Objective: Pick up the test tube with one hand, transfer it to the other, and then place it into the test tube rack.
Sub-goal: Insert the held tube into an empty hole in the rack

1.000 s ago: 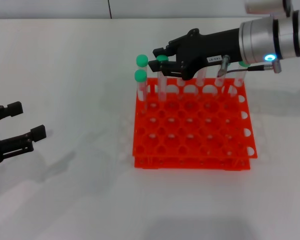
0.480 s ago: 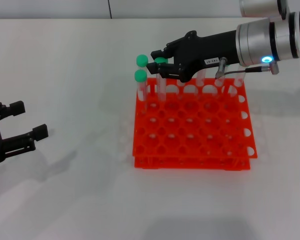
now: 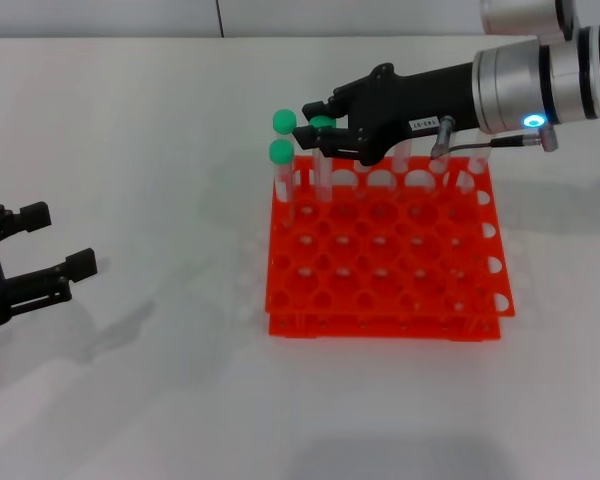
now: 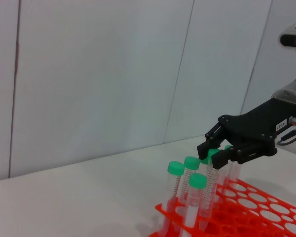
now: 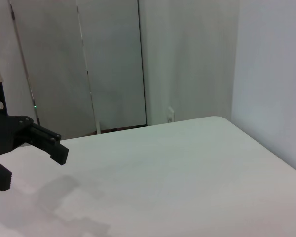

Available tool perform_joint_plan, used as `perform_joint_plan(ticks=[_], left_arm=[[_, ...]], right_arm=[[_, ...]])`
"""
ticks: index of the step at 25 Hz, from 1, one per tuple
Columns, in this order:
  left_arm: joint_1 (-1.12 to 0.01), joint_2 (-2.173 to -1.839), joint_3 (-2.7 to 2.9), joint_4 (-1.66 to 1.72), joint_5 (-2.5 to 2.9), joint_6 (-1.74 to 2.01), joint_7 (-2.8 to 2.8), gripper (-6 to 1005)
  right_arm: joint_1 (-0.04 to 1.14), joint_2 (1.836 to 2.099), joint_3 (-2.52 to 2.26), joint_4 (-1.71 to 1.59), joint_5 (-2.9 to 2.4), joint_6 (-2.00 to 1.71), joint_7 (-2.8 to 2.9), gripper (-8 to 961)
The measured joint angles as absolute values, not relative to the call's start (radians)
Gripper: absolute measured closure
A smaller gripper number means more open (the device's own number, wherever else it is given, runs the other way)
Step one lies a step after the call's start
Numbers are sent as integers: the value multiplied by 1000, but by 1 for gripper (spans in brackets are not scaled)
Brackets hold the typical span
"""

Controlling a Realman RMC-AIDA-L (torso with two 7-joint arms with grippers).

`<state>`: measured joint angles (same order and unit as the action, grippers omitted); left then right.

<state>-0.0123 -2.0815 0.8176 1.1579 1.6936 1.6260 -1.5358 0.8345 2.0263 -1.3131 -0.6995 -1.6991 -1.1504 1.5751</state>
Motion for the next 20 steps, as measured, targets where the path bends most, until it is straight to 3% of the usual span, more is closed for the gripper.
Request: perform_joint_plan(ticks=[20], left_arm=[[-12,-2082,818,1137,1695,1632,-1523,118]], right_arm=[[828,2026,-1338,-698,-1699,-1137,1581,622]])
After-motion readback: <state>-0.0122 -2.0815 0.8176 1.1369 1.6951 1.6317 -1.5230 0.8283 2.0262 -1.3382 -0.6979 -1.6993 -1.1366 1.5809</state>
